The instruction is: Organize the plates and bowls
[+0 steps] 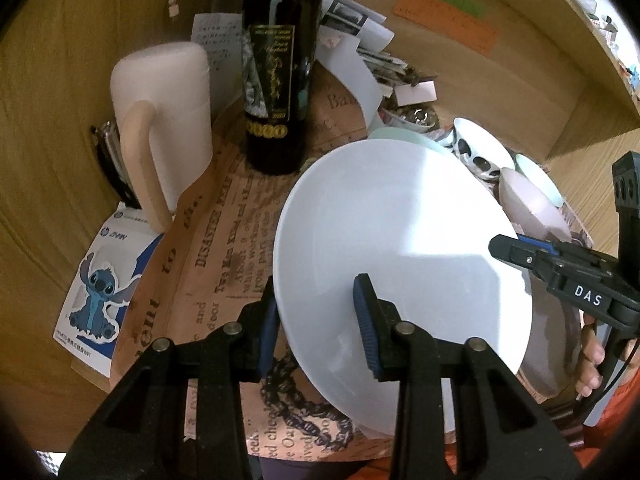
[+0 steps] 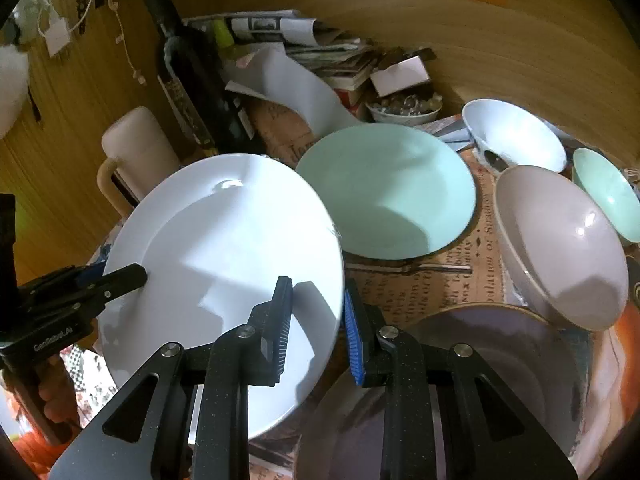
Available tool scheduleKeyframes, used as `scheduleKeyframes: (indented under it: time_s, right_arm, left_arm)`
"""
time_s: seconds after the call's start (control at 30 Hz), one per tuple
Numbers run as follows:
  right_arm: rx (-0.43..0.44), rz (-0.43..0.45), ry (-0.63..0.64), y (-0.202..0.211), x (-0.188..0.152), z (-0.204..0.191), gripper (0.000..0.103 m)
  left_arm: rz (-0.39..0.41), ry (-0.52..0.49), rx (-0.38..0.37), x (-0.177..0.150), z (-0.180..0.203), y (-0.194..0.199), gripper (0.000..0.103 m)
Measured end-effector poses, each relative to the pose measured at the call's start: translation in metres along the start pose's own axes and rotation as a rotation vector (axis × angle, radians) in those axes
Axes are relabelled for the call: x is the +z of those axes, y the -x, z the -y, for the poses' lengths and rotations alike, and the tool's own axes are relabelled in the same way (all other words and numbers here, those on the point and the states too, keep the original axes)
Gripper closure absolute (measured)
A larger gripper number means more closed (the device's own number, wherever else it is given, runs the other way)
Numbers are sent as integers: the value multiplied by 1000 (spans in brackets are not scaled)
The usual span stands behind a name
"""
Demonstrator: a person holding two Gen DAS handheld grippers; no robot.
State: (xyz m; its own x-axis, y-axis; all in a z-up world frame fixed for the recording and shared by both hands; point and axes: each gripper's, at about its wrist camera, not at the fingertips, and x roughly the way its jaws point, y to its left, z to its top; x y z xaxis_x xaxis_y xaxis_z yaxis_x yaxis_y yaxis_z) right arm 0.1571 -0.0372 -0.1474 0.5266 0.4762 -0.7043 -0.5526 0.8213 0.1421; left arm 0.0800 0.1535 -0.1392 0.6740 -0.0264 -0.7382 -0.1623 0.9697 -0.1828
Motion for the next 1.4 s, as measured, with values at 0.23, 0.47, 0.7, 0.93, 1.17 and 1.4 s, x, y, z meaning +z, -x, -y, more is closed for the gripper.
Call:
scheduleKeyframes:
  time_s: [0.23, 0.47, 0.7, 0.93, 1.17, 1.4]
  right_arm:
    - [-10, 31, -15, 14, -3, 13, 80]
    - [-22, 61, -35, 35, -12, 27, 80]
    - [-46, 86, -58, 52, -19, 43, 80]
    - [-70, 102, -83, 68, -28, 60, 80]
    - [-87, 109, -115, 80, -41, 76, 80]
    - [-96, 101, -149, 87, -53, 90, 80]
  left_arm:
    - [11, -16, -20, 4, 13, 0, 67]
    - [22, -38, -42, 7, 31, 1, 67]
    - [34, -69, -66, 11, 56, 2, 67]
    - [40, -108, -89, 10, 82, 4, 67]
    - [30, -139, -110, 4, 103, -1, 67]
    - [8, -164, -123, -4, 122, -8, 67]
